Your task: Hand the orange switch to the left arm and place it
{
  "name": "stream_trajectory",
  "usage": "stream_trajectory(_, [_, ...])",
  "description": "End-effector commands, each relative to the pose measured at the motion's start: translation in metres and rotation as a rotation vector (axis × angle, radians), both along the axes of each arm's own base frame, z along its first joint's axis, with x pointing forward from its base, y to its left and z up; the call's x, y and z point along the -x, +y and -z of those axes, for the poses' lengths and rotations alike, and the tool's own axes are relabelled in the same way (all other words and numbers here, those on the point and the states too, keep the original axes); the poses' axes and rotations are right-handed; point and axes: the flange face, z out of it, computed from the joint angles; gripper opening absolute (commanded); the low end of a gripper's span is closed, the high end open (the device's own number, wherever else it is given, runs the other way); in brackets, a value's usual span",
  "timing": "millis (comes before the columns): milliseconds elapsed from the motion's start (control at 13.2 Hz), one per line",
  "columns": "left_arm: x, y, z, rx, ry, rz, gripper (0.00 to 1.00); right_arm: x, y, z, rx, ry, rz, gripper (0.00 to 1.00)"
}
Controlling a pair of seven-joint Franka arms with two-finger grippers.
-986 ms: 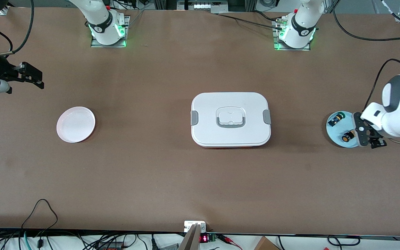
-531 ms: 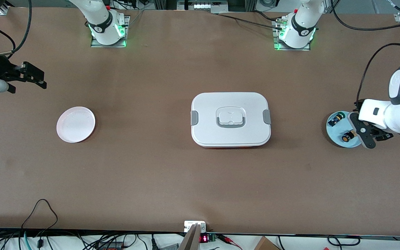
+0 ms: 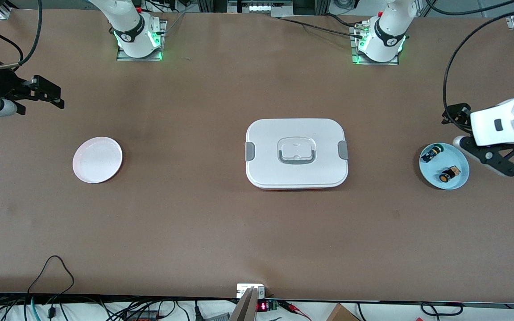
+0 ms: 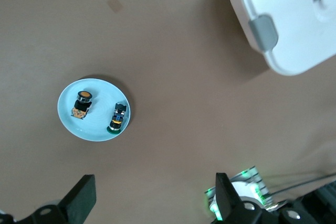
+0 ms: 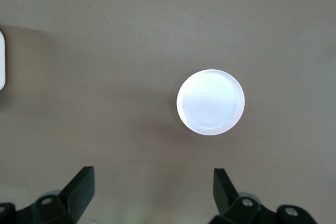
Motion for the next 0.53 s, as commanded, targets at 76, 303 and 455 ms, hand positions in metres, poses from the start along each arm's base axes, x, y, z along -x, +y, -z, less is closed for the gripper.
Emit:
stream_trajectory(76, [-0.004,-0.007,-0.006,-0.127,-0.112,-0.275,1.0,0.002,-0.001,-0.004,-0.013,0.02,0.01,1.0])
stream_trajectory(303, [0.018,0.009,0.011,0.005,-0.204,-0.399,1.0,0.001,0.0,-0.003,-0.013,0.022,0.007,1.0])
stream_trajectory(455, [0.035,0.013,0.008,0.026,-0.3,-0.412,1.0,0.001,0.0,-0.003,-0.013,0.022,0.008,1.0])
